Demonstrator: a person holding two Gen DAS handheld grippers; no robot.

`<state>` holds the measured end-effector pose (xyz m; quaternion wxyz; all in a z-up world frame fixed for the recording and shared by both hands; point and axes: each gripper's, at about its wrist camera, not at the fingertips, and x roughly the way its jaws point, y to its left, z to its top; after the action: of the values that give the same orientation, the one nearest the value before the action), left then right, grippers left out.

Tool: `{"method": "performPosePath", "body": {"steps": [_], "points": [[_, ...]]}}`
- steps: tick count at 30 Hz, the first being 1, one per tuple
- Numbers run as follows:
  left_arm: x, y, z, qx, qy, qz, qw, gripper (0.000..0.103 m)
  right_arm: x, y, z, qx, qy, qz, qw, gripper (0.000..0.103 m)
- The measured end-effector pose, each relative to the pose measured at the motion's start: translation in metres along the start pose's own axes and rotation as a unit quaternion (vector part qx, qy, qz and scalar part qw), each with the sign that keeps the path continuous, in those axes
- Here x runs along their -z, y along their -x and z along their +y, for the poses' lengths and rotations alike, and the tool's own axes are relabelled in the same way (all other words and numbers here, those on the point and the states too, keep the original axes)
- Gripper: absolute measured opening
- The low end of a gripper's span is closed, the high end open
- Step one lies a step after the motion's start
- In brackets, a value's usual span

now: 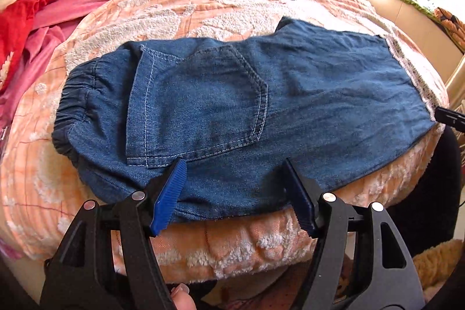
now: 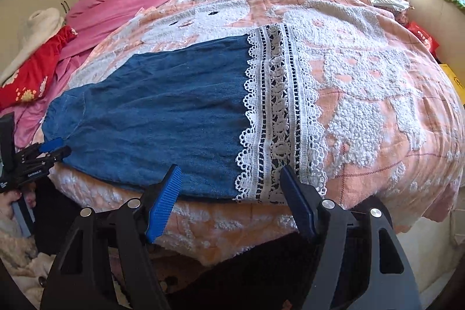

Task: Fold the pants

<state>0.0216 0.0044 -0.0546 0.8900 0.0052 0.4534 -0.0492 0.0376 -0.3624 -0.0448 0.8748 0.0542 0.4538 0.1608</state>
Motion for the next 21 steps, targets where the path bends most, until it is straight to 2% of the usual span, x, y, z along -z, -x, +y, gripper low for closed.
{"method": "performPosePath", "body": {"steps": [5,16,21], "points": [[-0.006,0.02,0.004,0.016,0.009,-0.024,0.9996,0.061,0.003,0.022,-0.01,-0.007,-0.035,-0.02,0.999,0.069],[-0.03,0.056,-0.014,0.041,-0.002,-0.074,0.9964,0.063,0.003,0.042,-0.016,0.008,-0.05,-0.044,0.998,0.069],[-0.045,0.06,-0.022,0.057,-0.011,-0.085,0.9947,0.064,0.003,0.045,-0.022,0.01,-0.066,-0.055,0.996,0.069]]}}
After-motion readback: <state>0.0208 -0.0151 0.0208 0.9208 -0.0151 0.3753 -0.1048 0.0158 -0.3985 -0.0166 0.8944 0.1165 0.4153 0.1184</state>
